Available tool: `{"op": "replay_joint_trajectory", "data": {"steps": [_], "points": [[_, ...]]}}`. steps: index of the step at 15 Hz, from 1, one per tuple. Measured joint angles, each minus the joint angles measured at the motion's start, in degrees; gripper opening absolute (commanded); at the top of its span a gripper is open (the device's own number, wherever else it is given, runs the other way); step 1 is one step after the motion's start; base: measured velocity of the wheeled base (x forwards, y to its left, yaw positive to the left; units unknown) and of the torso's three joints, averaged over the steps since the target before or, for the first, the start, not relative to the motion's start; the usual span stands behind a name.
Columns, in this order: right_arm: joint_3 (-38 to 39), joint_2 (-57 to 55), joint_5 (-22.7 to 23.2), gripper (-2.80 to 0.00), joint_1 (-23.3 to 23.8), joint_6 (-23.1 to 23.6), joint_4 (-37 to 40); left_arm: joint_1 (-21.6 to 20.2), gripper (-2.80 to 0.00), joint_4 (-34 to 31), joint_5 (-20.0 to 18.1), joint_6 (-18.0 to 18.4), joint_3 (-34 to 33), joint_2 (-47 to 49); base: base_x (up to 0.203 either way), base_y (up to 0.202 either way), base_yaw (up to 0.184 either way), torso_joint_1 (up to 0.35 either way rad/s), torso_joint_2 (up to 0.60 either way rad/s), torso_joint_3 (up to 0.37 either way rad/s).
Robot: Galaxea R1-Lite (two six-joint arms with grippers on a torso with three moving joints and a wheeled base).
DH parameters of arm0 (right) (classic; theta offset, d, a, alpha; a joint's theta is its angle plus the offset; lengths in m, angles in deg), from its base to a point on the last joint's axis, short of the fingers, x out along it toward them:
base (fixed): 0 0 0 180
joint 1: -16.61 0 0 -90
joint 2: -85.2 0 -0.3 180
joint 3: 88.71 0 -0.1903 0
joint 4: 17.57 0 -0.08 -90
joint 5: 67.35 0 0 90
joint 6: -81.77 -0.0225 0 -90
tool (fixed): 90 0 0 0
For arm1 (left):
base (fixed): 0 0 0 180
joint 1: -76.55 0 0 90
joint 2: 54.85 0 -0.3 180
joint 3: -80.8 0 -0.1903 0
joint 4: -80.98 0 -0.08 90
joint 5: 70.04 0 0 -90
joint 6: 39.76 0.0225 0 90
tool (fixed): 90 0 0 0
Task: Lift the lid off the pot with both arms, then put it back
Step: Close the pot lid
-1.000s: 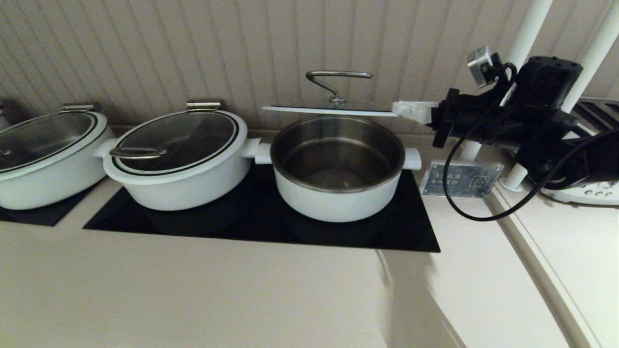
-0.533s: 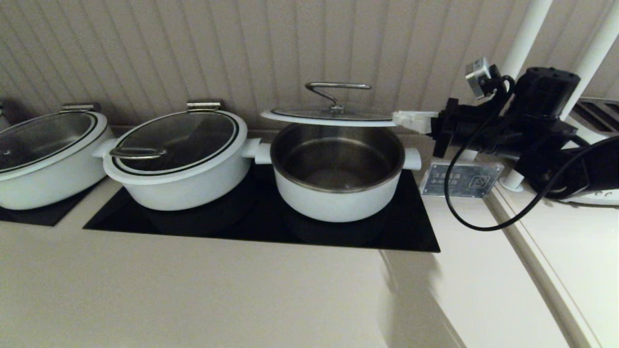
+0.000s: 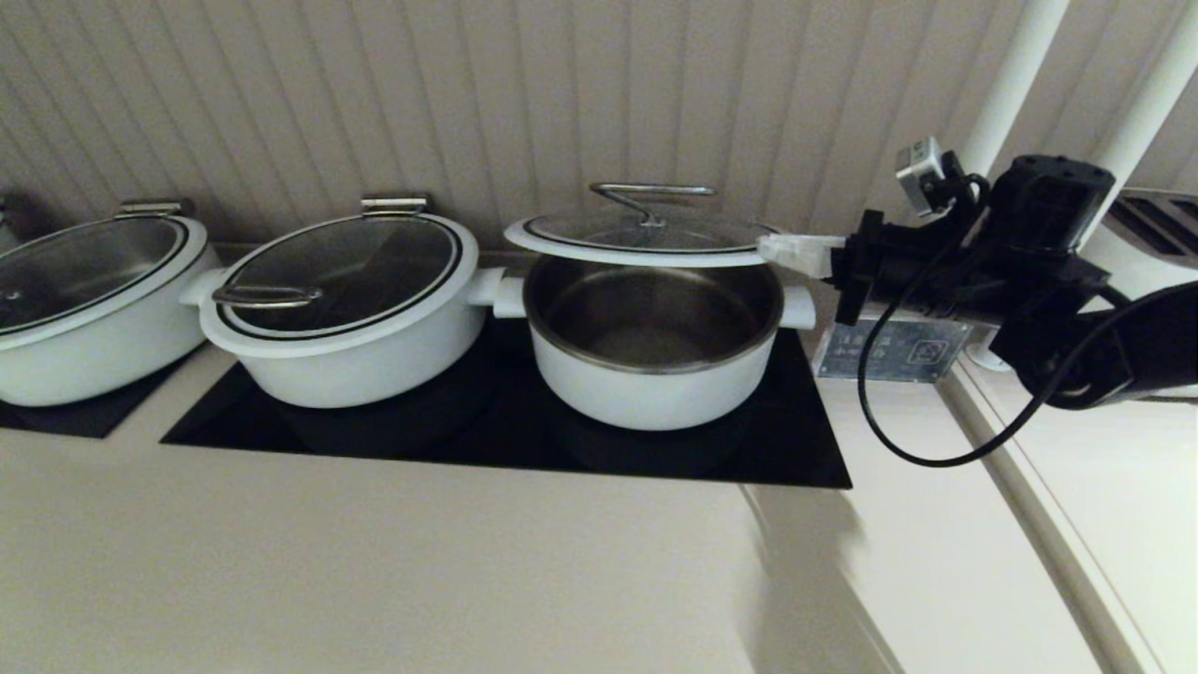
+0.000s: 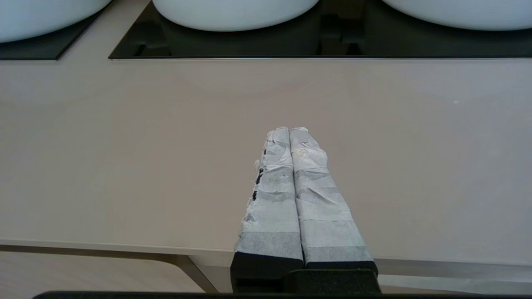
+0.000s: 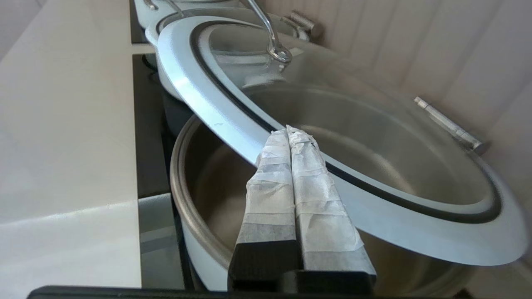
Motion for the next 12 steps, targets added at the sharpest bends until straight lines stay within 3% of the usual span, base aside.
{"op": "replay_joint_trajectory", "data": {"steps": [12], "points": [[4.9, -3.2, -0.2, -2.80, -0.5, -0.1, -7.1, 0.0, -2.80, 0.0, 0.0, 0.0, 0.0, 0.0, 0.000, 0.000, 0.000, 0.000, 0.00, 0.000]]}}
